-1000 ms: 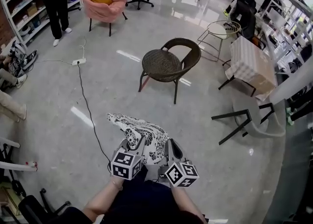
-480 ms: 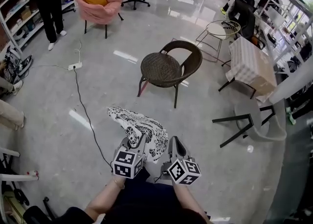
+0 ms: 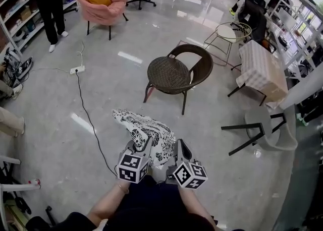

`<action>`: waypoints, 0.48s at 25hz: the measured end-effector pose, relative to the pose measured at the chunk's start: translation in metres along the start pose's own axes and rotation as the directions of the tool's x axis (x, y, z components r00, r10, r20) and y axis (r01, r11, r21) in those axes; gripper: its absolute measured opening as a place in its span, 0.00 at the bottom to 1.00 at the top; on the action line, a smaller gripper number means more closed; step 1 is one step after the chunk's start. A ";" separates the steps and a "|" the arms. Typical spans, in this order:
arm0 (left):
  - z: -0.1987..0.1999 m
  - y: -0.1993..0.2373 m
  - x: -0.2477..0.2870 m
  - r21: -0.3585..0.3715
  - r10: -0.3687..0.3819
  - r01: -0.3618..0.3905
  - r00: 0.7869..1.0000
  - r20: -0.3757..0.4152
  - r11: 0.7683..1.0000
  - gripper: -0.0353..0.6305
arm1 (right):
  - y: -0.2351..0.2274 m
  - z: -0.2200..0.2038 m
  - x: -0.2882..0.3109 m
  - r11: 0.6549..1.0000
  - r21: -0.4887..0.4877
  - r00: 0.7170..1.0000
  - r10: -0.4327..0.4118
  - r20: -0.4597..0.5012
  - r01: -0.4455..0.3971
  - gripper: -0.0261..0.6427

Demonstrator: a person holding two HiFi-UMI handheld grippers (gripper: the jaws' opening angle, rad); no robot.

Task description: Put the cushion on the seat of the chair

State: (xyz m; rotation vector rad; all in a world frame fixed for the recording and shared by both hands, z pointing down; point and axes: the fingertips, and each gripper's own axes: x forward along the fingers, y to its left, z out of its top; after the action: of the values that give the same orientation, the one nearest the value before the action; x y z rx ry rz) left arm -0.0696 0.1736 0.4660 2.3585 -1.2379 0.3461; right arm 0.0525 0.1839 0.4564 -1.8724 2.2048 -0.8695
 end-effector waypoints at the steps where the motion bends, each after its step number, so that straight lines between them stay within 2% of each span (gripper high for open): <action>1: 0.001 0.003 0.001 -0.002 0.002 -0.002 1.000 -0.001 1.000 0.09 | 0.001 0.000 0.003 1.000 -0.001 1.000 0.002 -0.002 -0.002 0.03; 12: 0.001 0.010 0.005 -0.012 -0.006 0.006 1.000 -0.016 1.000 0.09 | 0.008 0.005 0.014 1.000 0.002 1.000 -0.003 0.003 0.003 0.03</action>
State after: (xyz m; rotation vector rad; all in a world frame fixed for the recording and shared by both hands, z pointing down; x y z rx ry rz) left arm -0.0750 0.1644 0.4699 2.3443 -1.2223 0.3542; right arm 0.0446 0.1698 0.4526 -1.8757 2.1991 -0.8689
